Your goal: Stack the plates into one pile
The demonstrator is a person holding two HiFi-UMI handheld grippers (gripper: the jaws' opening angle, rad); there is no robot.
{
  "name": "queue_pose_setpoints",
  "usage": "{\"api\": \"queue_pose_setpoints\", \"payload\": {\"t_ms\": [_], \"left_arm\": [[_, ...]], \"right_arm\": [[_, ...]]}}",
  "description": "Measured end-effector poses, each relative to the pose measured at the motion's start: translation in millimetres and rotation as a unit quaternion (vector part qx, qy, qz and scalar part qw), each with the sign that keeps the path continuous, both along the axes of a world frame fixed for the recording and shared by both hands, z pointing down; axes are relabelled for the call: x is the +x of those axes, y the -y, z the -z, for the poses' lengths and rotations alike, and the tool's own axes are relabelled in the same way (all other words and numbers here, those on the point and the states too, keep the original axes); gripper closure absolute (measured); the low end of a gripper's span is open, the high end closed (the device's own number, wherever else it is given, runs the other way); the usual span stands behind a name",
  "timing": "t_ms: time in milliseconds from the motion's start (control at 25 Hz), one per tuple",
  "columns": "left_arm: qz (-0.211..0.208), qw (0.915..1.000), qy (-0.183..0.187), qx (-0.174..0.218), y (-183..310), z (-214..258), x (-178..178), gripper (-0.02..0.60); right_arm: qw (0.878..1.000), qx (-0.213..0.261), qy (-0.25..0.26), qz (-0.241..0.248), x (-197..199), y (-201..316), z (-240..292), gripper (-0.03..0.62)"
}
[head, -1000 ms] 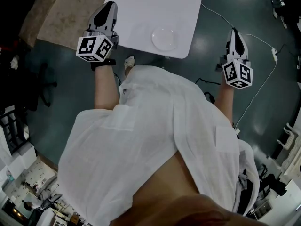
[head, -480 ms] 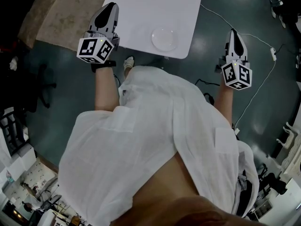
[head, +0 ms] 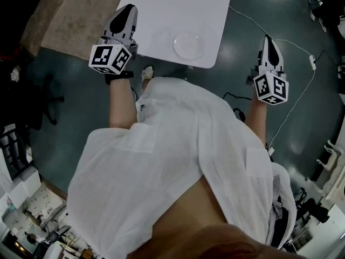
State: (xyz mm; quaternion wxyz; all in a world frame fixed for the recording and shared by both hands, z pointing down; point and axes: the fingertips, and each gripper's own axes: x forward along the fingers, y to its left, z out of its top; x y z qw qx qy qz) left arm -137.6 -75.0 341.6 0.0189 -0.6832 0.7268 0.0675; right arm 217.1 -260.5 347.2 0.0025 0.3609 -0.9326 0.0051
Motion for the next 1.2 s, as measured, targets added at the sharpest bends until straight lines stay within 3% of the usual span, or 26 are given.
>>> {"api": "queue_pose_setpoints", "payload": {"t_ms": [1200], "left_arm": [[-0.008, 0.9999, 0.008, -0.001, 1.2, 1.8, 3.0, 0.546]], "right_arm": [[1.000, 0.002, -0.004, 0.006, -0.5, -2.0, -1.4, 0.568]]}}
